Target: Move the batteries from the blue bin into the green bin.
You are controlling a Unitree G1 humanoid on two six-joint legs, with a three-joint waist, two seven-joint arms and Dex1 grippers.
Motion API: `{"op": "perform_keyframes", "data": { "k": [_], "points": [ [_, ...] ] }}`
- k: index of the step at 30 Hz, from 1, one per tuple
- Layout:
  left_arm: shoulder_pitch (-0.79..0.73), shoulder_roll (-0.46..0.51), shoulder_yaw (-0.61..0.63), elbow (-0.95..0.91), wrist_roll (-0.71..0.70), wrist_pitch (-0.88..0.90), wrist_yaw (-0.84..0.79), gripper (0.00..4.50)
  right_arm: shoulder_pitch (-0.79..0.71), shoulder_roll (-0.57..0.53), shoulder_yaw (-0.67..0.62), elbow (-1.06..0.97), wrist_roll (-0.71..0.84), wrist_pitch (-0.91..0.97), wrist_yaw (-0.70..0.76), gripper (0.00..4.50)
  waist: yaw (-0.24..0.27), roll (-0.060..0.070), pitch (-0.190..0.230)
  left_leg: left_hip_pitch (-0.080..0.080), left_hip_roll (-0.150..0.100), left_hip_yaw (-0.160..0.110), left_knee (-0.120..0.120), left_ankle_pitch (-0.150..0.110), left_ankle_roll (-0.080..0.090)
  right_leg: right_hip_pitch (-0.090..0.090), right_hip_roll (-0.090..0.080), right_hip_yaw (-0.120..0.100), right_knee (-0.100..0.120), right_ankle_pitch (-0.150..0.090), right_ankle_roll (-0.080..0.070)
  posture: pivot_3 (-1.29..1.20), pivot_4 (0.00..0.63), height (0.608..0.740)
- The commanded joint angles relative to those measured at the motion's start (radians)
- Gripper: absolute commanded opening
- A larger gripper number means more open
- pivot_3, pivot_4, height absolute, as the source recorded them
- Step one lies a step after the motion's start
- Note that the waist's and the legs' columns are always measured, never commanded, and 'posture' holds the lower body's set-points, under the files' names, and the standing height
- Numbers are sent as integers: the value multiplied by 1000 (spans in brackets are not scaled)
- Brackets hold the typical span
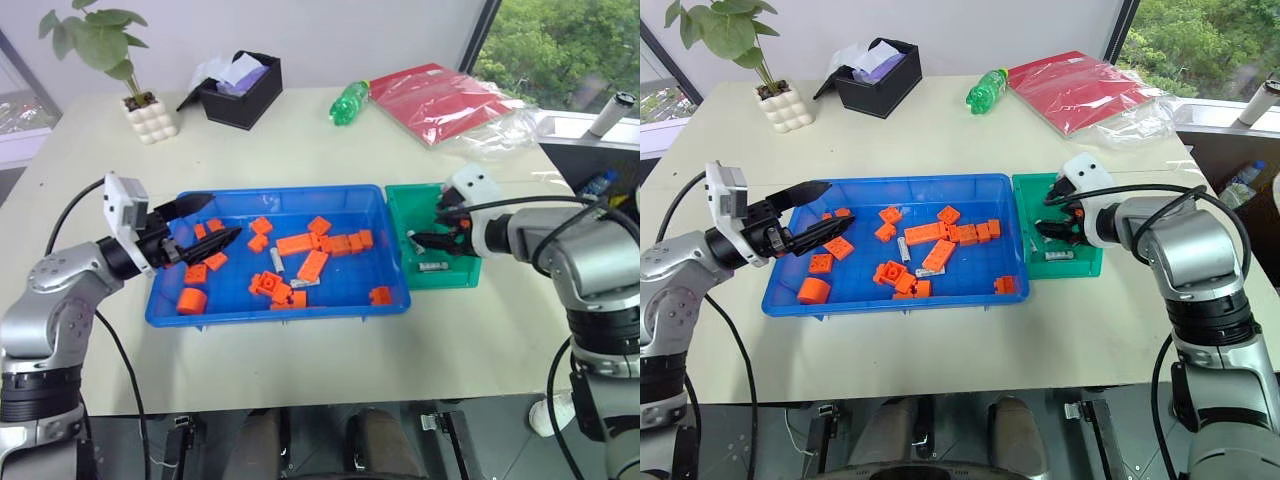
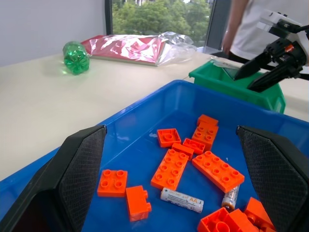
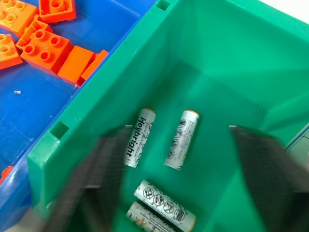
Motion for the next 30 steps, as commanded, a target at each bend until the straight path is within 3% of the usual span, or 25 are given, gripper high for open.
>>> {"op": "perform_keyframes", "data": {
  "k": [1, 7, 14, 20, 30],
  "points": [
    [-4, 29, 10, -8, -5, 4, -21, 4500, -8, -26, -23, -32, -7, -40, -22, 4431, 0, 0, 0, 0, 0, 0, 0, 0, 0, 0, 0, 0, 0, 0, 0, 0, 150, 740],
    [12, 68, 1, 13, 28, -2, -47, 4500, -153, -2, 12, 39, -41, -129, -50, 4431, -5, 0, 0, 0, 0, 0, 0, 0, 0, 0, 0, 0, 0, 0, 0, 0, 150, 740],
    [68, 128, -11, 8, 58, 8, -92, 4500, -332, 256, 16, 40, 55, -6, -92, 4431, -4, 0, 0, 1, 1, 0, -1, 0, 0, -1, 1, 0, 2, 0, 0, 0, 150, 740],
    [102, 119, 6, -43, 50, 12, -61, 4500, -302, 506, 73, 89, 79, 30, -172, 4431, 0, 0, 0, -1, 0, -1, 1, 0, 0, -1, 0, 0, 2, 0, 0, 0, 150, 740],
    [167, 107, 44, -114, 24, 24, -10, 4500, -301, 669, 92, 199, 118, 80, -210, 4431, -6, 0, 0, -1, 0, -1, 2, 0, 0, -2, 0, 0, 4, 0, 0, 0, 150, 740]
  ]
}}
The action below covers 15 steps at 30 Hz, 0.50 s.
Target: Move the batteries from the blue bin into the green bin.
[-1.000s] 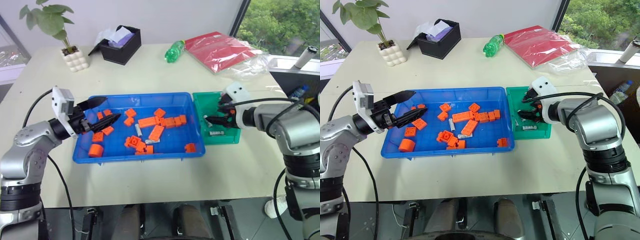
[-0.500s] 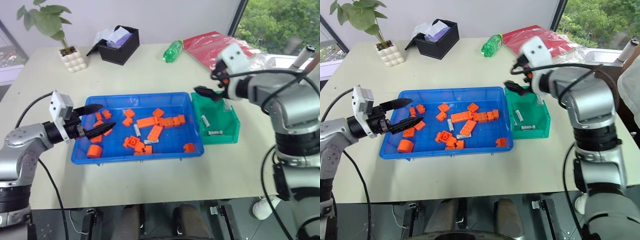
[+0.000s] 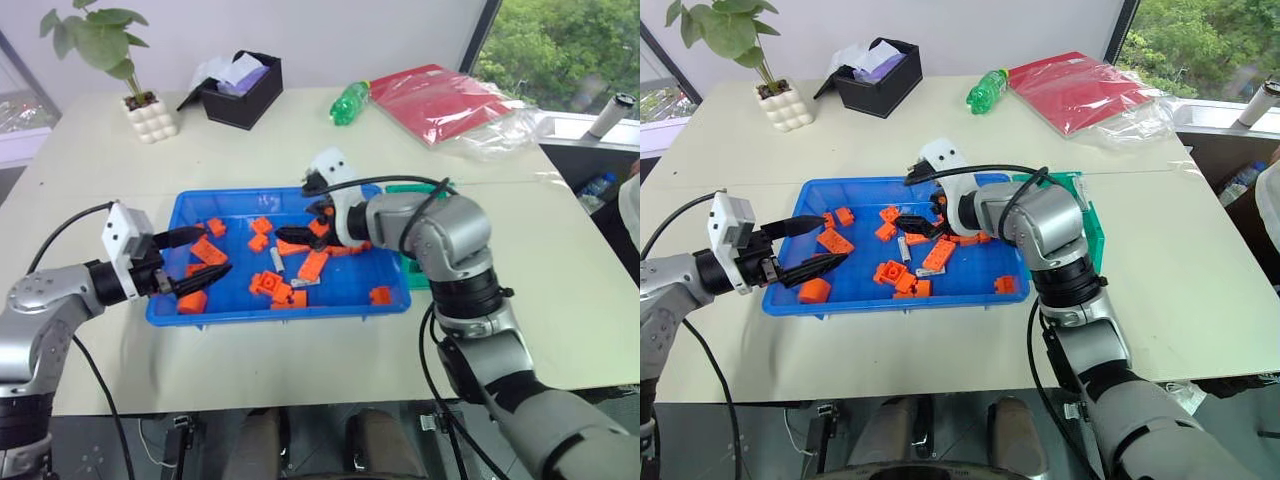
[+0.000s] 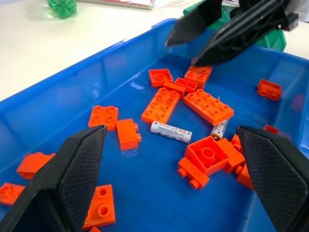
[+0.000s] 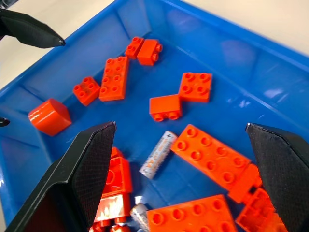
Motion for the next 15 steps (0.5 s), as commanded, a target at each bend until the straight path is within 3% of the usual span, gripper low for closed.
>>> {"op": "perform_keyframes", "data": {
  "k": [1, 15],
  "points": [
    [5, 5, 35, -41, -19, 2, 11, 4500, -35, 53, -24, 11, 35, 42, -13, 4431, 0, 0, 0, 0, 0, 0, 0, 0, 0, 0, 0, 0, 0, 0, 0, 0, 150, 740],
    [13, -23, 30, -66, -14, -11, 47, 4500, -37, 135, 51, 82, 32, 61, -17, 4431, 0, 0, 0, 0, 0, 0, 0, 0, 0, -1, 0, 0, 0, 0, 0, 0, 150, 740]
  ]
}}
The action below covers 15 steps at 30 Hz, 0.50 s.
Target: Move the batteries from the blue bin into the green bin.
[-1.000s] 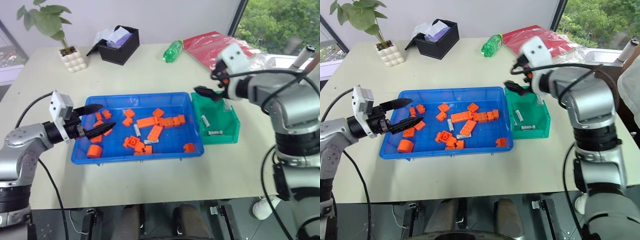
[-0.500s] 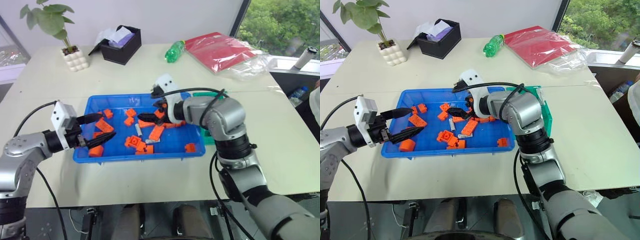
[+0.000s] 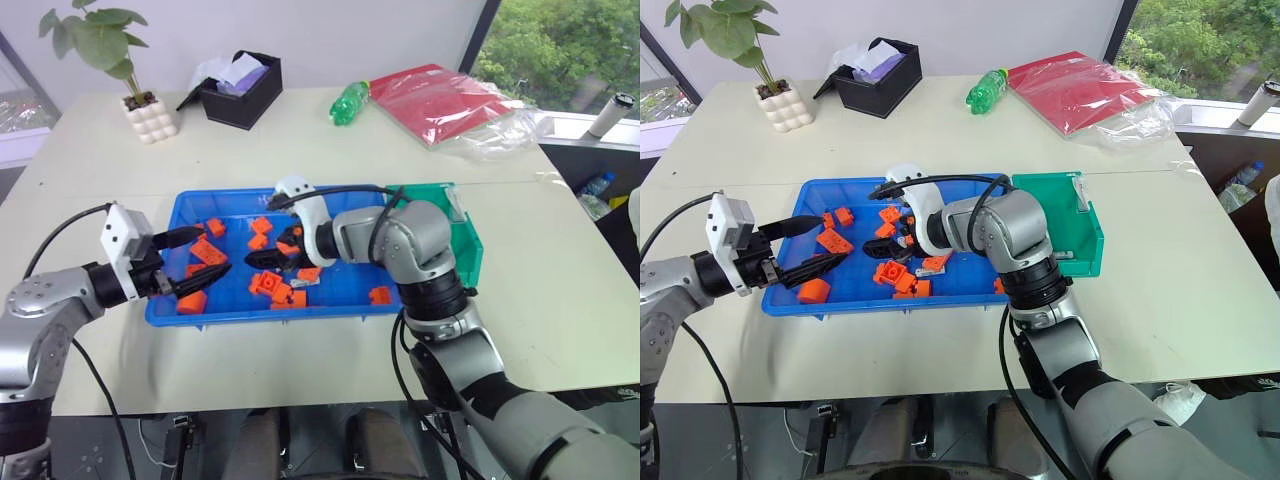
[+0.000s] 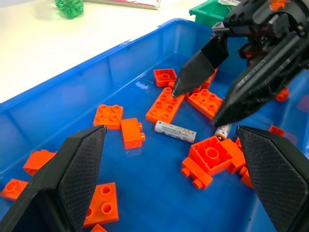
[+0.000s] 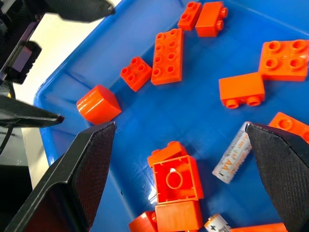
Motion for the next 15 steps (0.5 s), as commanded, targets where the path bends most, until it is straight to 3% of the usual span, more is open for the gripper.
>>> {"op": "perform_keyframes", "data": {
  "k": [1, 15],
  "points": [
    [6, -10, 29, -43, -14, -14, 18, 4500, -16, 1, 28, 22, 0, -41, 10, 4431, 0, 0, 0, 0, 0, 0, 0, 0, 0, 0, 0, 0, 0, 0, 0, 0, 150, 740],
    [44, -61, 48, -93, -14, -32, 79, 4500, -32, -37, 47, 185, -28, -107, 24, 4431, 0, 0, 0, 0, 0, 0, 0, 0, 0, 0, 0, 0, 0, 0, 0, 0, 150, 740]
  ]
}}
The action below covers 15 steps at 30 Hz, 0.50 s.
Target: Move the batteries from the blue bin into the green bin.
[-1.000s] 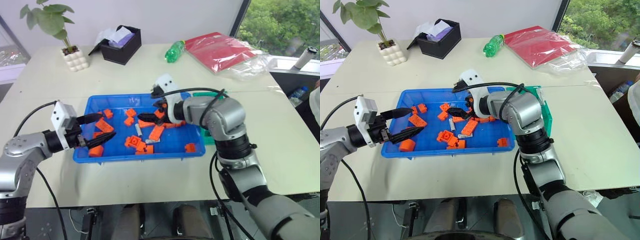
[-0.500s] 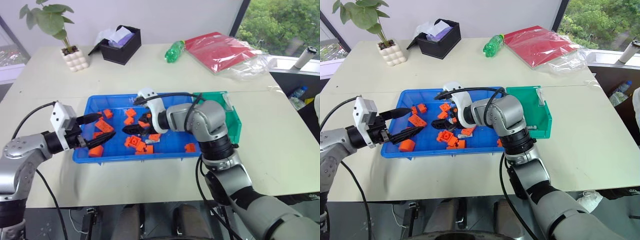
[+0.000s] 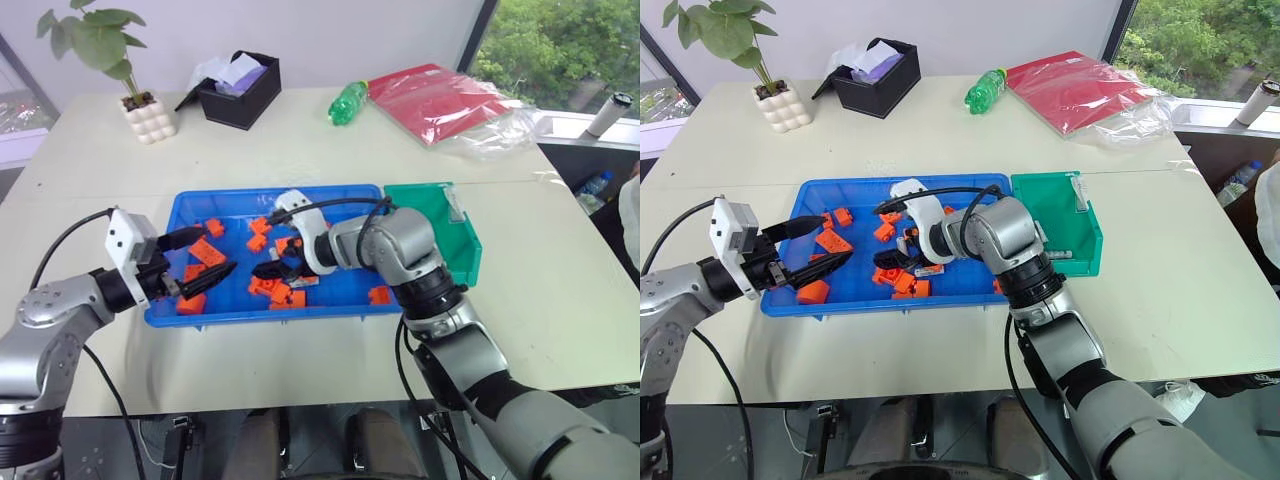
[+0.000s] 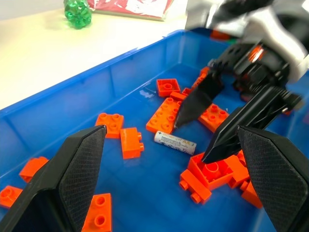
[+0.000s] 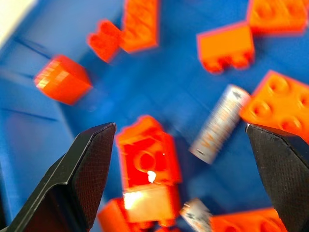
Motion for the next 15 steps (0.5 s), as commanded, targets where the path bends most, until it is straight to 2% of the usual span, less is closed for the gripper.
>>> {"op": "perform_keyframes", "data": {
  "k": [1, 11, 14, 15],
  "points": [
    [6, -11, 33, -37, -13, -26, 13, 4500, -35, 14, -12, 17, -3, -26, 4, 4431, 0, 0, 0, 0, 0, 0, 0, 0, 0, 0, 0, 0, 0, 0, 0, 0, 150, 740],
    [13, -35, 34, -48, -9, -44, 45, 4500, -63, 67, 17, 125, -47, -104, 8, 4431, 0, 0, 0, 0, 0, 0, 0, 0, 0, 0, 0, 0, 0, 0, 0, 0, 150, 740],
    [18, -40, 42, -51, -13, -47, 55, 4500, -60, 70, 30, 128, -57, -112, 11, 3606, 0, 0, 0, 0, 0, 0, 0, 0, 0, 0, 0, 0, 0, 0, 0, 0, 150, 740],
    [17, -41, 45, -51, -12, -48, 57, 4500, -57, 67, 37, 127, -62, -115, 13, 3005, 0, 0, 0, 0, 0, 0, 0, 0, 0, 0, 0, 0, 0, 0, 0, 0, 150, 740]
  ]
}}
